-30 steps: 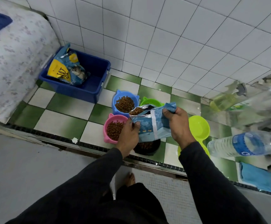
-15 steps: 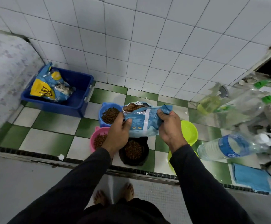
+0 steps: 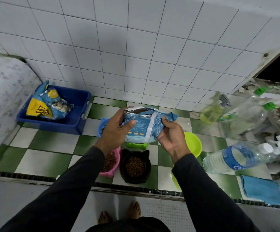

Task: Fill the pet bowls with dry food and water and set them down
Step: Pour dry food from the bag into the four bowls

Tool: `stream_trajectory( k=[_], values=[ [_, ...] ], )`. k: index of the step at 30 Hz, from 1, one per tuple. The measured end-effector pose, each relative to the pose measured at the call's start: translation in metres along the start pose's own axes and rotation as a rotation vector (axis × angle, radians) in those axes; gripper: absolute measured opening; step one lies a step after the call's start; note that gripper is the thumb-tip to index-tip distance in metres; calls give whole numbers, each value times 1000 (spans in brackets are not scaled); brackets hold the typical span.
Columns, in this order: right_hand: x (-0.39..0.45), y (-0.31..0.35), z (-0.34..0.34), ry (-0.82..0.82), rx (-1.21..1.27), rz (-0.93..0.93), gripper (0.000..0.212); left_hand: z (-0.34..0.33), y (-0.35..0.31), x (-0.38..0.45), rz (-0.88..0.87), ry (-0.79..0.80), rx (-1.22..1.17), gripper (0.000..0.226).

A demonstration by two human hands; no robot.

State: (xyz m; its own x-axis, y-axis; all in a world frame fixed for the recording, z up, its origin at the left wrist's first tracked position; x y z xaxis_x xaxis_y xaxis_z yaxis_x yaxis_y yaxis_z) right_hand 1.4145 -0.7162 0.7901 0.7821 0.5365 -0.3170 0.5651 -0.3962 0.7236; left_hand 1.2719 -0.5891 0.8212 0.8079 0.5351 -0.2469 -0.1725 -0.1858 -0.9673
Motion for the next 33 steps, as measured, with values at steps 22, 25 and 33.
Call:
stream_trajectory(
  k=[22,25,33],
  values=[
    [19,40,-21,-23,-455,209,5,47,-6,32,198,-357,37,28],
    [22,38,-29,-22,-568,221,6,62,-1,30,255,-396,2,23],
    [25,1,-68,20,-702,138,20,129,5,30,300,-487,-140,20]
  ],
)
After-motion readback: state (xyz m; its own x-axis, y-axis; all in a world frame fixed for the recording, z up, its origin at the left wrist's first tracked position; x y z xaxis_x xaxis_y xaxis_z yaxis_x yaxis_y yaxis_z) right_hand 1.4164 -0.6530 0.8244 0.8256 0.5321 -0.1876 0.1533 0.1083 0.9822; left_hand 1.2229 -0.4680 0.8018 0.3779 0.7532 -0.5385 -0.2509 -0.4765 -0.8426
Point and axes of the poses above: each hand's wrist, its own x-axis towards the middle knuckle, its own z-axis out of the back of the hand, y = z × x, the point moved 6 cm from there along x, towards the middle knuckle, and after that the axes turned 12 degrees about z, right-handed, at the moved point
